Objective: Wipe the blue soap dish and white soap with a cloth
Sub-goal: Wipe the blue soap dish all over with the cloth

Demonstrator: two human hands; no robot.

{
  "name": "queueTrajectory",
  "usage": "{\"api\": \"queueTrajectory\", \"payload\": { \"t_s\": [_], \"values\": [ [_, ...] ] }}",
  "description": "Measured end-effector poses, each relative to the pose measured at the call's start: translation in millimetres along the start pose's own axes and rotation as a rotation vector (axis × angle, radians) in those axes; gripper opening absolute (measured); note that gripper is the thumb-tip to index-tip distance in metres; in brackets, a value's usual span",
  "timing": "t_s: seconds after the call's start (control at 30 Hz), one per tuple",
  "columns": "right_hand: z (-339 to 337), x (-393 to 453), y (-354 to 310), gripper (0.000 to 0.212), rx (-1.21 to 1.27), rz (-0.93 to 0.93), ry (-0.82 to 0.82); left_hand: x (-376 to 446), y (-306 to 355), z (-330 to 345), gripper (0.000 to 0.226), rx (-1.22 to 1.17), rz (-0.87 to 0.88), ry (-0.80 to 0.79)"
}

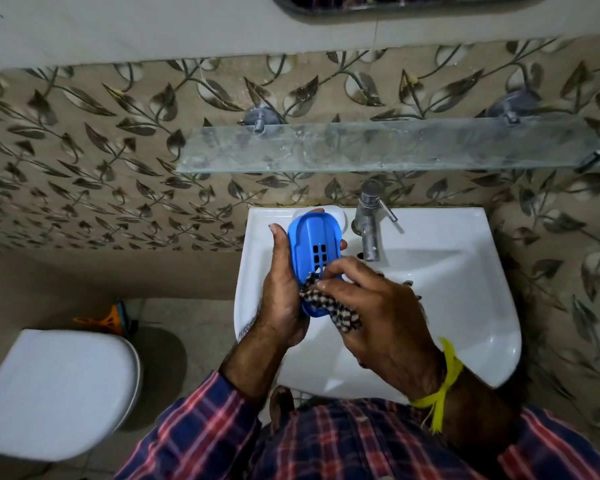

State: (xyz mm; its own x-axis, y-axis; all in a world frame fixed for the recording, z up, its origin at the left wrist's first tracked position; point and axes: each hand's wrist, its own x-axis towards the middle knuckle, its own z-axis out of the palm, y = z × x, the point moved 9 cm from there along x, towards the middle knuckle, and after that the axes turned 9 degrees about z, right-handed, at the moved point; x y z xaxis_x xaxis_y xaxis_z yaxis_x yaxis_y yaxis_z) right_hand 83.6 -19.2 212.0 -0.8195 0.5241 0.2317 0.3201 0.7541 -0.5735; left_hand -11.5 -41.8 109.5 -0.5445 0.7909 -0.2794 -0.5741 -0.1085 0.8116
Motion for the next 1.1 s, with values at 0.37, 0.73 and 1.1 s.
{"api": "queueTrajectory", "payload": {
  "t_s": [0.37, 0.73, 1.1],
  "values": [
    [0, 3, 2, 0.042, 0.029, 0.006, -0.023, -2, 8, 3, 0.082, 0.02, -0.018, 0.004],
    [3, 3, -2, 0.036, -0.025, -0.018, -0.063, 2, 19, -2, 0.088, -0.103, -0.02, -0.004],
    [-11, 8, 0, 0.032, -0.027, 0.002, 0.081, 0, 10, 5, 0.088, -0.141, -0.045, -0.037]
  ]
}}
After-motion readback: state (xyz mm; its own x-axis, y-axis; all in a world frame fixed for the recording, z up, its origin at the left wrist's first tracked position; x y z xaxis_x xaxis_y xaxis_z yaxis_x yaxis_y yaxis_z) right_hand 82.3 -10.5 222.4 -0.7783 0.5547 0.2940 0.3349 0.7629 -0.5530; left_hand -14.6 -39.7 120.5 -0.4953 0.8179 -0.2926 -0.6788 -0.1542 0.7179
